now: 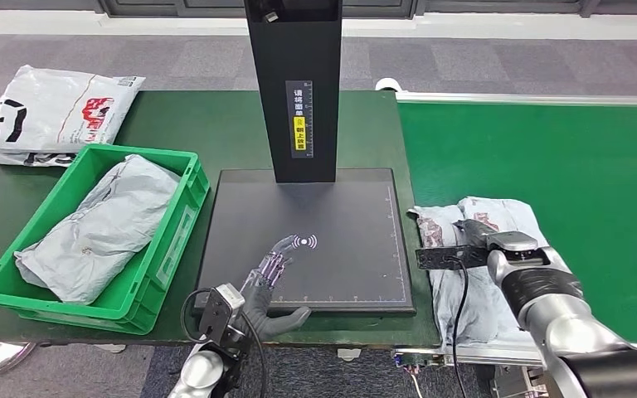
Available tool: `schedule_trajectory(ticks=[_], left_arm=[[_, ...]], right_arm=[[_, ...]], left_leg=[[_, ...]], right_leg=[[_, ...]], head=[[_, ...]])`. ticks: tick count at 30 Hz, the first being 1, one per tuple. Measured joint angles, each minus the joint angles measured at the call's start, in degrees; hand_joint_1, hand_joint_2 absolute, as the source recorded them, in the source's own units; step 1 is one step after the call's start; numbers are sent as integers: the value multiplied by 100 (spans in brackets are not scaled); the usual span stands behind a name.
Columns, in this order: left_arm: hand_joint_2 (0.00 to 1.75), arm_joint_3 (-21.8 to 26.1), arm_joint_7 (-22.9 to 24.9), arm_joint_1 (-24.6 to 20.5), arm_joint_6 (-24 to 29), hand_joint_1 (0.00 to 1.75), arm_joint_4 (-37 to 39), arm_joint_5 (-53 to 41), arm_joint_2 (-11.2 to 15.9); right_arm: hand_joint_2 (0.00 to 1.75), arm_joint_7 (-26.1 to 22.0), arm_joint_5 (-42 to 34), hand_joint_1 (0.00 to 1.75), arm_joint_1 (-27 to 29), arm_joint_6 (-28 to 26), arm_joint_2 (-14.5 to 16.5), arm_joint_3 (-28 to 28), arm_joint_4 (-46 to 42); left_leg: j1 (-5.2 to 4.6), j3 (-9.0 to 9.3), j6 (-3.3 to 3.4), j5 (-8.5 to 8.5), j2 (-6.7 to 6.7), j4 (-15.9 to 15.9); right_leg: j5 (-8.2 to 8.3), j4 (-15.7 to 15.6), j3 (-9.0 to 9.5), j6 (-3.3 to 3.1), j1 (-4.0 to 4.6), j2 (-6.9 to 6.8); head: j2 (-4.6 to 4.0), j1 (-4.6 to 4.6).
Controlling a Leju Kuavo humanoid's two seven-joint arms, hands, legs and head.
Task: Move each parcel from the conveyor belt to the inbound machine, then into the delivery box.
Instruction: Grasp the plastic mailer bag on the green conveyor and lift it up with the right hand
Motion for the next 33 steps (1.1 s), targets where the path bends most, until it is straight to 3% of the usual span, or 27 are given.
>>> schedule_trajectory(ticks=[10, 33], left_arm=[[175, 0, 7, -33, -15, 0, 0, -43, 46], [175, 0, 7, -34, -15, 0, 0, -44, 55]], right_arm=[[175, -63, -128, 175, 57, -252, -25, 0, 0], [175, -60, -153, 175, 106, -288, -25, 0, 0]], left_leg=[[0, 1, 0, 0, 1, 0], [0, 0, 0, -1, 0, -1]], right_leg=[[0, 0, 0, 0, 1, 1], [-1, 0, 0, -1, 0, -1]], head=[[0, 0], [0, 0]])
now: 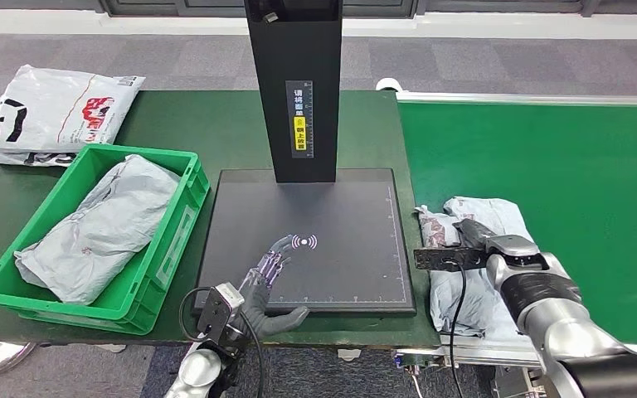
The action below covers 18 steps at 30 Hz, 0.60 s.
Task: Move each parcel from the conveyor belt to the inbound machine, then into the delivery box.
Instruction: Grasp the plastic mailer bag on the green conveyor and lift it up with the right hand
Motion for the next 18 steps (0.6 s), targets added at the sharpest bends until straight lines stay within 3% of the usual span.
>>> schedule_trajectory(ticks=[5, 9, 12, 15, 18], left_arm=[[175, 0, 0, 3, 5, 0, -2, -9, 6], [175, 0, 1, 32, 9, 0, -31, -67, 9], [175, 0, 26, 97, 111, 0, -99, -156, 13], [175, 0, 88, 245, 234, 0, -259, -254, 13], [175, 0, 105, 350, 263, 0, -382, -298, 13]], right_arm=[[175, -10, -265, 175, 51, -410, 0, -4, -13], [175, -386, -1148, 175, 173, -1011, -18, -237, -96], [175, -821, -2290, 175, 242, -1359, -56, -722, -293], [175, -754, -3465, 175, 152, -1417, -80, -1488, -650], [175, -680, -3795, 175, -26, -1323, -126, -2074, -926]], left_leg=[[0, -2, 0, 0, -2, 0], [0, -7, 0, 0, 0, 0], [-1, -20, 0, 1, 0, 0], [-2, -32, 3, 8, -9, 0], [-2, -35, 4, 11, -18, 0]], right_leg=[[0, 0, 0, 0, 0, 0], [1, 0, -4, 0, -1, 0], [5, 1, -16, -1, -3, -1], [8, 2, -26, 0, -4, -12], [7, 2, -25, 1, -3, -22]], head=[[0, 0], [0, 0], [0, 0], [0, 0], [0, 0]])
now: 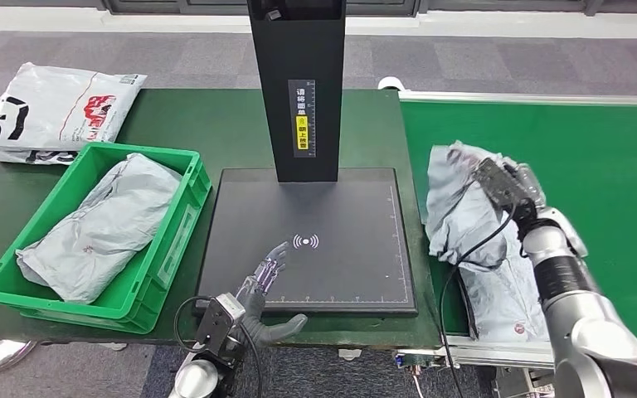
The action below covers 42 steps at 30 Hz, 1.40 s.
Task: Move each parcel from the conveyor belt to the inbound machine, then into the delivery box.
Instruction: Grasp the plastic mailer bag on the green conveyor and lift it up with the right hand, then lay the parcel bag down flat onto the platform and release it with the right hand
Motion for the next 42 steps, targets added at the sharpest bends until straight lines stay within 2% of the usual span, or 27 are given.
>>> schedule_trajectory(ticks=[7, 20, 24, 29, 37, 42], left_arm=[[175, 6, 57, 68, 14, 0, -185, -74, -8], [175, 7, 69, 91, 50, 0, -294, -113, -18], [175, 7, 82, 92, 62, 0, -317, -119, -23], [175, 7, 84, 90, 74, 0, -331, -121, -28], [175, 7, 88, 100, 82, 0, -433, -114, -107], [175, 7, 101, 132, 82, 0, -479, -113, -120]], right_arm=[[175, -31, -156, 175, -183, -37, -11, -616, -243], [175, -25, -195, 175, -202, -98, -11, -706, -301], [175, 122, -250, 175, -275, -121, 56, -708, -298], [175, 315, -53, 175, -474, -138, 495, -708, -205], [175, 429, 241, 175, -664, -26, 1670, -605, -24], [175, 464, 201, 175, -706, 1, 1998, -505, 12]], left_leg=[[-1, -2, 1, 0, -1, 0], [-1, -3, 0, 0, 0, 0], [-1, -6, 0, 0, 1, 0], [2, -1, -3, 2, 14, -3], [9, 3, -12, 8, 21, -6], [8, -5, -14, 12, -10, -5]], right_leg=[[0, 0, 0, 0, -1, -2], [0, 0, 0, 0, -1, -1], [0, 0, 0, 0, -1, 0], [1, 4, -3, -1, 2, 15], [0, 10, -9, -8, 9, 21], [-2, 10, -6, -9, 7, -7]], head=[[0, 0], [0, 0], [0, 0], [0, 0], [0, -1], [0, -1]])
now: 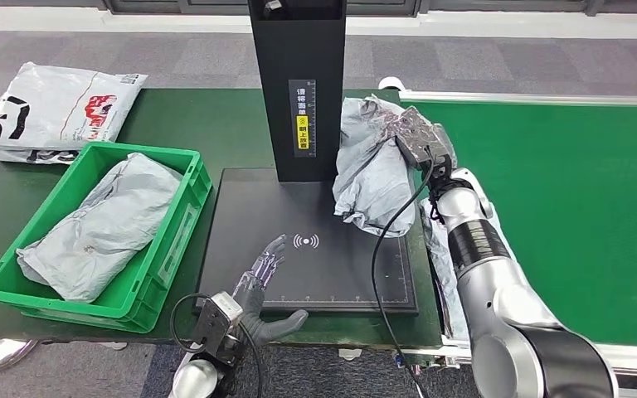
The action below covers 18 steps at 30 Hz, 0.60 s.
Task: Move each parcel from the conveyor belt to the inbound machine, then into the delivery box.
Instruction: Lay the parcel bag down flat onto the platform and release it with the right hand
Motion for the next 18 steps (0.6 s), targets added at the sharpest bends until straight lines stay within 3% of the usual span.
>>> schedule_trajectory(ticks=[5, 18], left_arm=[[175, 0, 1, 6, -2, 0, -3, 9, 0], [175, 0, 63, -19, -20, 0, -1, 46, -15]], right_arm=[[175, -38, -26, 175, -26, 102, 148, 78, 25], [175, -96, -310, 175, 140, 139, 993, 500, 75]], left_leg=[[-6, -3, 2, -1, 3, 3], [5, 2, -6, -2, 38, 0]], right_leg=[[2, -1, 1, 2, -6, 4], [6, 0, -15, -10, 12, 35]], head=[[0, 1], [0, 1]])
